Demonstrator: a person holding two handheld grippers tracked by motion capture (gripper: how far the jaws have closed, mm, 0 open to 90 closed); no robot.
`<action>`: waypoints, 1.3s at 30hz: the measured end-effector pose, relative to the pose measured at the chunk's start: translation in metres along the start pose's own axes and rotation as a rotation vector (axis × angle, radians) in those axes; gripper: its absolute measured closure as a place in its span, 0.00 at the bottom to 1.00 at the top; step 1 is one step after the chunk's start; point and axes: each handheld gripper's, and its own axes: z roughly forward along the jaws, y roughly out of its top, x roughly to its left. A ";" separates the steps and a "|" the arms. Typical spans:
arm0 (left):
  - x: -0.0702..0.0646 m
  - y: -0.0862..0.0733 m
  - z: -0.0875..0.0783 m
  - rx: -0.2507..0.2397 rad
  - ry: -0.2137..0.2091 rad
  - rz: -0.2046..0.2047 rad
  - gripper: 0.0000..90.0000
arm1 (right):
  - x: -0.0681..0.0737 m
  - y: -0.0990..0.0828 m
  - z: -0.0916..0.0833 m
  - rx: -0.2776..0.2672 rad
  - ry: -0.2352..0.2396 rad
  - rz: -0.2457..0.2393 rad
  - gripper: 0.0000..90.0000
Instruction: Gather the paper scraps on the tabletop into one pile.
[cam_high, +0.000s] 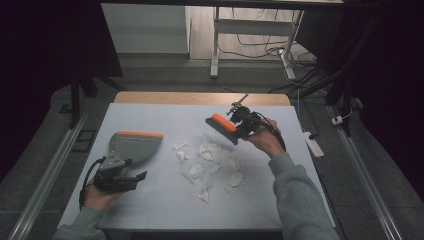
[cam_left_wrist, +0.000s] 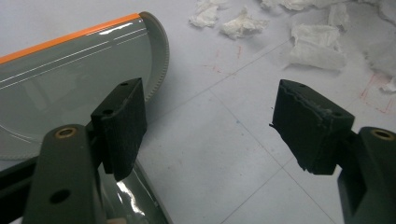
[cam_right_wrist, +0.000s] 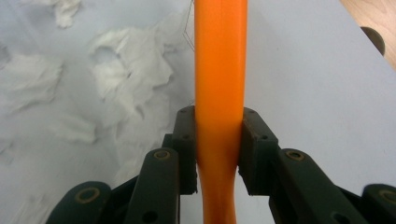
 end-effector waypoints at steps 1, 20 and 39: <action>0.000 0.000 0.000 -0.003 0.000 -0.001 0.30 | -0.001 0.005 0.005 0.011 -0.007 -0.004 0.79; 0.002 -0.002 0.000 0.001 -0.003 -0.004 0.30 | 0.010 0.044 0.051 0.164 0.039 -0.183 0.79; 0.002 -0.002 0.001 0.003 0.009 -0.006 0.30 | 0.024 0.002 -0.005 0.007 0.083 -0.143 0.79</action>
